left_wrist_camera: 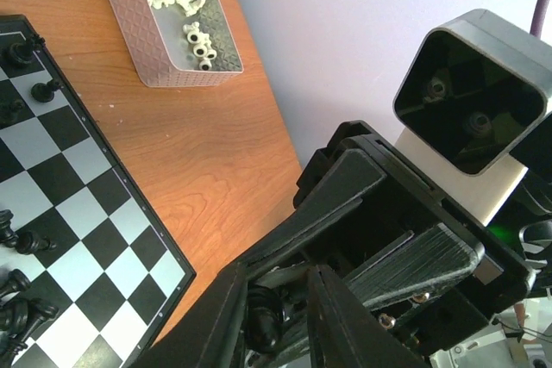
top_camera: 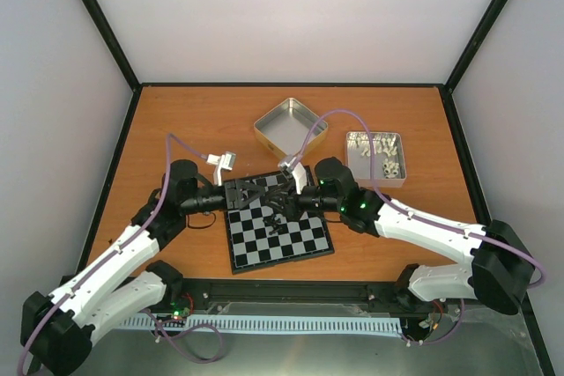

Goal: Set up the chess pieces on the board
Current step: Place the chess piece on the chessboard.

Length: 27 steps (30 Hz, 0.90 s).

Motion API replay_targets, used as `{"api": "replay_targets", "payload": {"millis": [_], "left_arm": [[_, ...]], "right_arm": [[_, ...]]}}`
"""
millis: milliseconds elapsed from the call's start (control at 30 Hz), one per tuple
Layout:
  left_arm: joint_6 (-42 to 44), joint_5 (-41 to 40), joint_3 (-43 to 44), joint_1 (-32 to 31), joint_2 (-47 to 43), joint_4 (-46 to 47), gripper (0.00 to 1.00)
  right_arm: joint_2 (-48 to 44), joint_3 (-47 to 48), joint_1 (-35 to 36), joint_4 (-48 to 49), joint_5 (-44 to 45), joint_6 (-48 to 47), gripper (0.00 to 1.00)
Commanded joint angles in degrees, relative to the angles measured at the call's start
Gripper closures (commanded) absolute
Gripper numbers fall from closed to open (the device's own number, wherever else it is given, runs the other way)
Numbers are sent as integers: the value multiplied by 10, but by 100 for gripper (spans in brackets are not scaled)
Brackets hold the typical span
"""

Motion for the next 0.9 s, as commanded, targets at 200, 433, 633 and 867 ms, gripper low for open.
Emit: {"api": "replay_targets", "payload": {"millis": [200,433,633,867], "left_arm": [[27,25,-4,2,3,25,92],[83,-15,17,1,0,-21,99],[161,-134,69,1,18,-129,99],[235,-259,111,1,61,-191,99]], "right_arm": [[6,15,4,22,-2,-3,86],[-2,12,4,8,18,0,58],[-25,-7,4,-3,30,-1,41],[-71,-34,3,-52,138,6,39]]}}
